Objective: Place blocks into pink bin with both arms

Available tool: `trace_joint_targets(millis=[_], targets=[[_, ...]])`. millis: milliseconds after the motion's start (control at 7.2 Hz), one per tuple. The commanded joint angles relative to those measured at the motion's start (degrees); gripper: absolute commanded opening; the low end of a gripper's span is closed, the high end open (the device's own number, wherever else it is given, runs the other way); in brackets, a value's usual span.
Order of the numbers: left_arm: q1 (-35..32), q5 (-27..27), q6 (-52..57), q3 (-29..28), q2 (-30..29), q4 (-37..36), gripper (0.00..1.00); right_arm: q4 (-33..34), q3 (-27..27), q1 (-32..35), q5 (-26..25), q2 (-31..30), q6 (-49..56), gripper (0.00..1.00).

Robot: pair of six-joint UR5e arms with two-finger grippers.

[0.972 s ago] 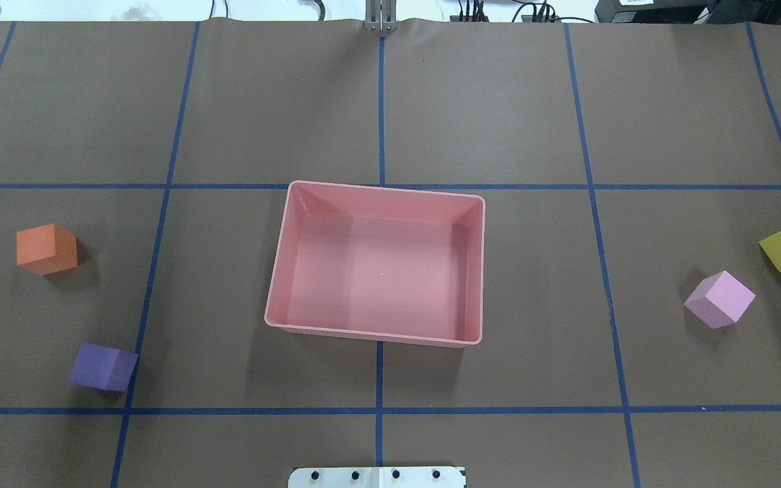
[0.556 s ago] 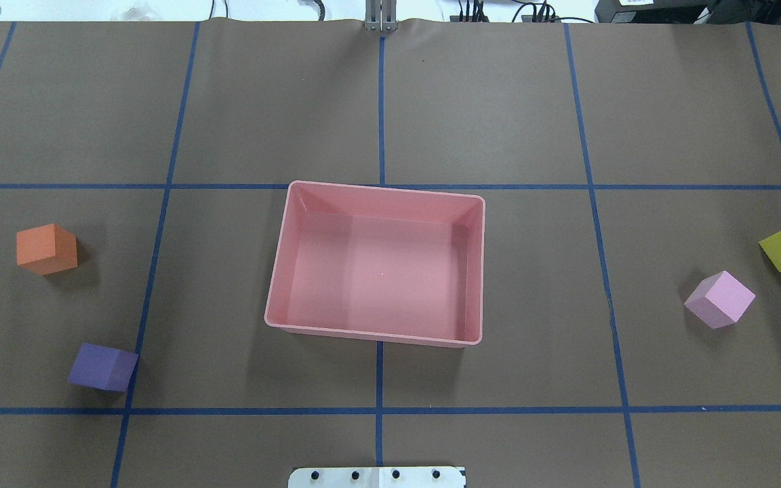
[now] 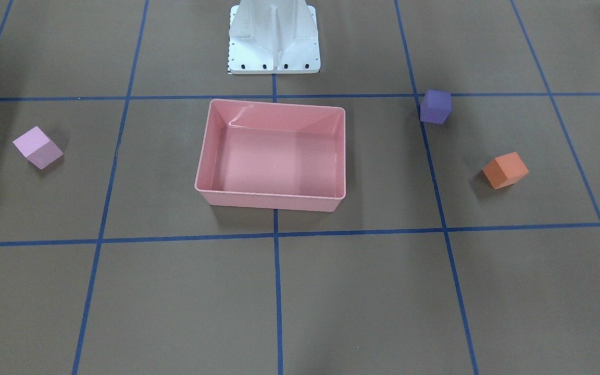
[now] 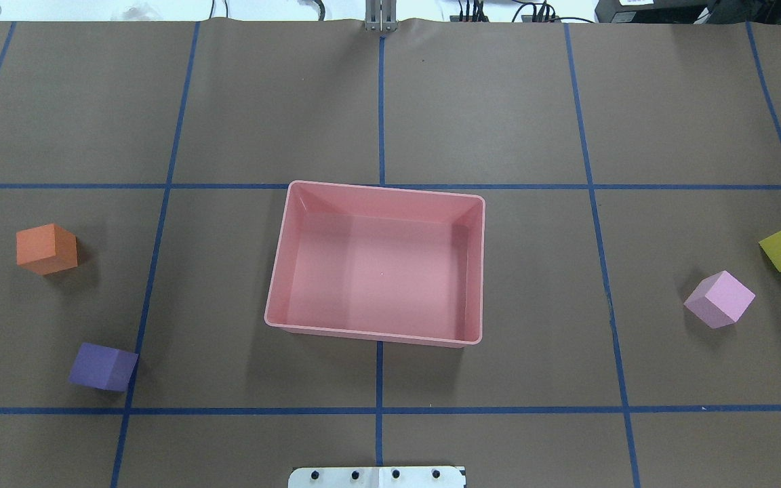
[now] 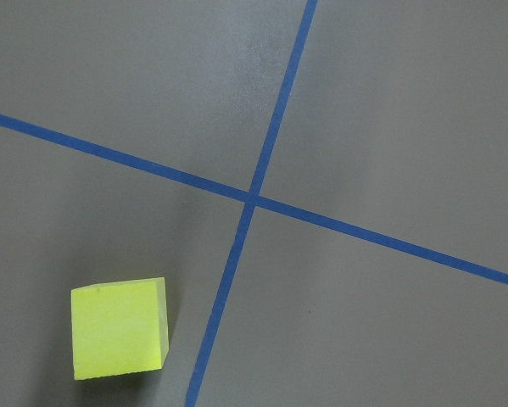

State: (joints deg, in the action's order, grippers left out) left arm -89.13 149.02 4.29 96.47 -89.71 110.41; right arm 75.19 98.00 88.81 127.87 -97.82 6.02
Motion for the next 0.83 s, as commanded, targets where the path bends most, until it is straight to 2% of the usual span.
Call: trace_joint_targets(millis=[0,139,417,556,694], targets=[[6.7,0.4,-15.5,-0.1,0.2,5.2,1.00,-0.2,-0.4,0.0,0.0,-0.1,0.0,1.00],[9.0,-6.2,-24.6,-0.1,1.7,10.8,1.00,-0.2,-0.4,0.0,0.0,-0.1,0.0,1.00],[21.0,-16.5,-45.1,-0.1,3.1,21.6,1.00,-0.2,-0.4,0.0,0.0,-0.2,0.0,1.00],[26.9,-24.5,-51.0,-0.1,3.2,22.8,1.00,-0.3,-0.4,0.0,0.0,-0.3,0.0,1.00],[31.8,-30.0,-56.4,-0.1,3.1,22.9,1.00,-0.3,-0.4,0.0,0.1,-0.3,0.0,1.00]])
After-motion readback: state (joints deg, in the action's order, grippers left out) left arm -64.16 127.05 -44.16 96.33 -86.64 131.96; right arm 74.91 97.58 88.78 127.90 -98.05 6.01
